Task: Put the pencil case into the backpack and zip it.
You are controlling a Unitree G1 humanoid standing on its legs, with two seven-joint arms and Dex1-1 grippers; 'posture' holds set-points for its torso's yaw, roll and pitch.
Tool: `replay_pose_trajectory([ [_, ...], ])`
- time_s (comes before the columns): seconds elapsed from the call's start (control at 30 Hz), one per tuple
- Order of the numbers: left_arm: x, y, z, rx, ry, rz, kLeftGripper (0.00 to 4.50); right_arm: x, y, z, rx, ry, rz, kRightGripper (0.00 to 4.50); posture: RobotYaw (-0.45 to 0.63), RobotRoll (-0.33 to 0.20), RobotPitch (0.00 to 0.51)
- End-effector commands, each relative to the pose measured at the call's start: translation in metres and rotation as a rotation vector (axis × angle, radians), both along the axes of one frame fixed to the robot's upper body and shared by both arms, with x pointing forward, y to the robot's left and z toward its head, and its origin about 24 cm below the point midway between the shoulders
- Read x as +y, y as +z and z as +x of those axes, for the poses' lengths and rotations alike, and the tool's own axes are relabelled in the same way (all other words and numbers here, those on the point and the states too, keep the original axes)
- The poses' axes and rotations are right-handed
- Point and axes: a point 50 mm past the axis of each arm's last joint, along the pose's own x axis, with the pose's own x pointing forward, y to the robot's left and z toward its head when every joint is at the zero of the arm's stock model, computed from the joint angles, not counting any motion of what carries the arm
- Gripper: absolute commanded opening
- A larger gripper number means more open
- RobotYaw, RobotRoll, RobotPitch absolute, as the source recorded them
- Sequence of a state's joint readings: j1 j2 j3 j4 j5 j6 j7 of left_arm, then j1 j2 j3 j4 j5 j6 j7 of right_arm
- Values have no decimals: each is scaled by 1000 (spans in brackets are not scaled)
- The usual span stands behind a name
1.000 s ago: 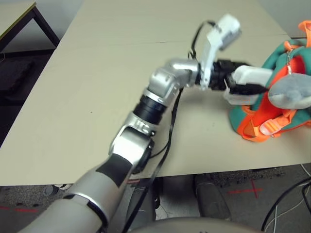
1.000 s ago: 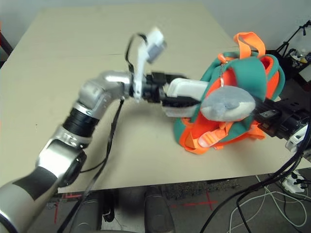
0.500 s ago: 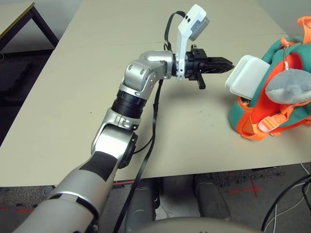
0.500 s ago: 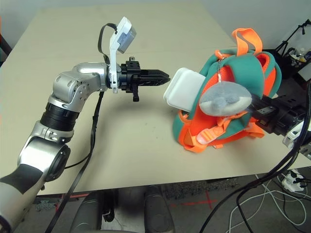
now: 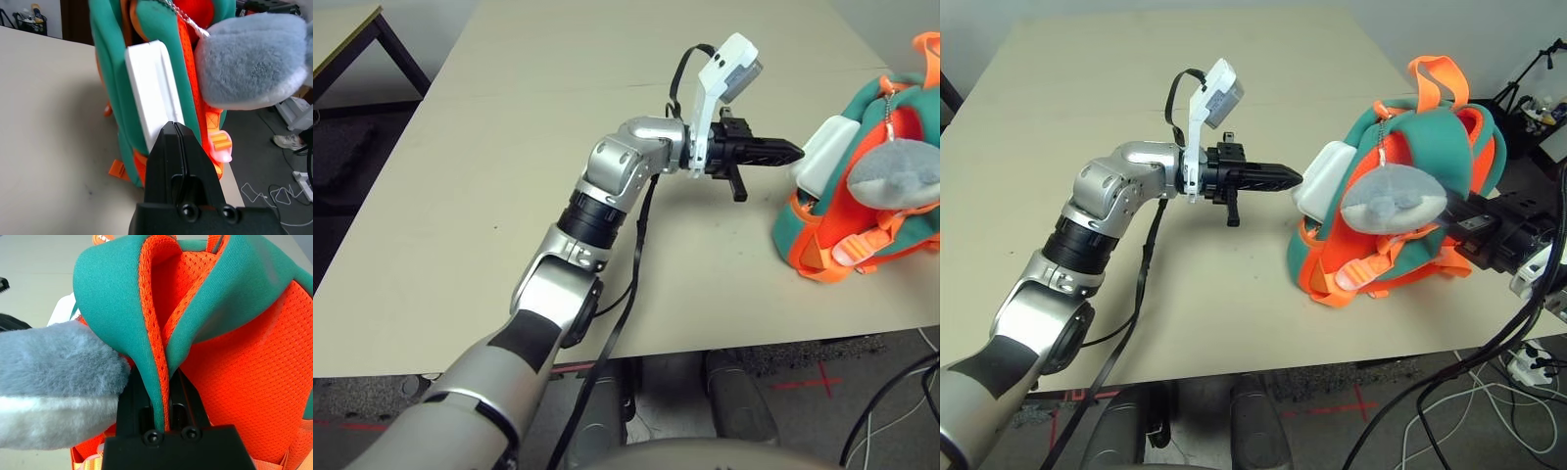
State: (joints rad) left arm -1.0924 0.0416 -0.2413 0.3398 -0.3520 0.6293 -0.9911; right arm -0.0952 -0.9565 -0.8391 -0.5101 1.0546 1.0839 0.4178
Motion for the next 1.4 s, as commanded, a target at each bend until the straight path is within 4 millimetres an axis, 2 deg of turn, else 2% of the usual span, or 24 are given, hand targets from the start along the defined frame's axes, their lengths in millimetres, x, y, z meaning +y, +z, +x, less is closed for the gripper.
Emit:
replay_pose_trajectory([
  [0.03,-16,-10,-2,-2,-10,16,0,6,1,2,-16,27,-7,98,-249,0,172],
  [0.4,-64,-35,-1,17,-1,27,0,11,-1,6,-14,48,3,98,-246,0,175],
  [0.5,-70,-38,-3,-8,-12,29,0,11,-1,8,-14,50,4,98,-241,0,175],
  [0.57,-69,-36,-2,-15,-17,19,0,11,-1,8,-13,50,4,98,-237,0,176],
  [0.63,-58,-20,-1,-28,-16,-30,0,10,-1,9,-12,51,3,98,-231,0,175],
  [0.8,-18,24,-9,-91,-43,-121,0,9,0,10,-15,52,4,98,-211,0,172],
  [0.9,-3,42,-17,-167,-33,-150,644,9,0,11,-15,54,5,98,-205,0,170],
  [1.0,5,50,-24,-245,-38,-134,1603,10,0,13,-16,58,5,98,-199,0,169],
  [1.13,5,51,-26,-309,-33,-106,2943,9,2,14,-15,63,2,98,-197,0,168],
  [1.27,-8,36,-26,-394,-16,-50,4327,11,4,15,-18,69,-2,98,-204,0,168],
  [1.3,-11,33,-27,-410,-22,-42,4473,11,5,15,-18,70,-2,98,-209,0,169],
  [1.4,-20,25,-34,-420,-53,-33,4500,11,5,14,-19,70,-3,98,-216,0,171],
])
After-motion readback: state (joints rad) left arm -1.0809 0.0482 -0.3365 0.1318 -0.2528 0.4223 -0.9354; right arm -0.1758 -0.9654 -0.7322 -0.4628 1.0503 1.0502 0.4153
